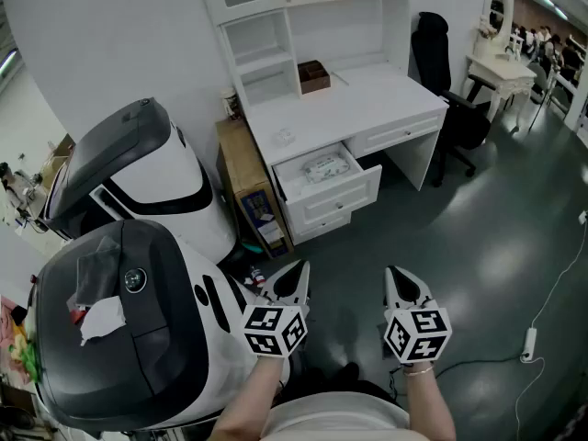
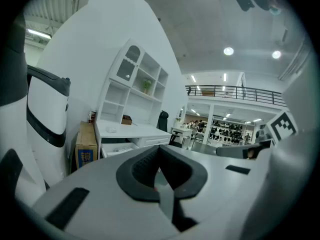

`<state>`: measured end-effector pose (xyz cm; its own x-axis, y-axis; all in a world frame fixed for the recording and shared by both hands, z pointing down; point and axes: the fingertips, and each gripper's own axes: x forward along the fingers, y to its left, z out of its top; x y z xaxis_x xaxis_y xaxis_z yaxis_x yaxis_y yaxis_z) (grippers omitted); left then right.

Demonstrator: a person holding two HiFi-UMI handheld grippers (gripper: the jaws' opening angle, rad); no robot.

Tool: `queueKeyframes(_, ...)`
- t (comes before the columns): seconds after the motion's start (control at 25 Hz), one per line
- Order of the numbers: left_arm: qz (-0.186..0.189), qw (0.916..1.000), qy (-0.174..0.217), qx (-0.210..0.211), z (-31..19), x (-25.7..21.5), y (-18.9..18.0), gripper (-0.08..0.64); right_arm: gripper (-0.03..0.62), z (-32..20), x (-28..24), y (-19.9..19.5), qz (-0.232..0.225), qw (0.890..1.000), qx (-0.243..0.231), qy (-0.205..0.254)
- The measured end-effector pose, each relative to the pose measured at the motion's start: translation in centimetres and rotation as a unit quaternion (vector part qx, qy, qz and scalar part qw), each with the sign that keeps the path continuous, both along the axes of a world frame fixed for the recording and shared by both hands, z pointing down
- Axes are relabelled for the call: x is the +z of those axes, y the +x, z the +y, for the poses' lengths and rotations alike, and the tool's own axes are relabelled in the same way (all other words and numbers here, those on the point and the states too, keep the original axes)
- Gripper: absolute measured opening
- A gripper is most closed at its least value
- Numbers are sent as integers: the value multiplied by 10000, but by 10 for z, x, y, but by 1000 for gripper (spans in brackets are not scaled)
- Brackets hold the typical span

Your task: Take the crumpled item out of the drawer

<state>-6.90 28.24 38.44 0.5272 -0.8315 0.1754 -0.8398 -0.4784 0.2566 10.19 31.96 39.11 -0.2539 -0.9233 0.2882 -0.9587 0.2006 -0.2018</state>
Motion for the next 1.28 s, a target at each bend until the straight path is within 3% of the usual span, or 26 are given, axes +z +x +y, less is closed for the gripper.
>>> queueKeyframes(0.84,-99,9987,153,-480,-14,-9,11,-8,2,-12,-7,21,-48,9994,-90,331)
queueKeyframes(0.92,-116,9985,117,-524,-17,-6,8,54,2,-16,-5,19,-24,9995,-105,312)
queueKeyframes(1.28,-86,9977,92,-663,-73,2,-1,127,2,-64,7,24,92,9997,48,225)
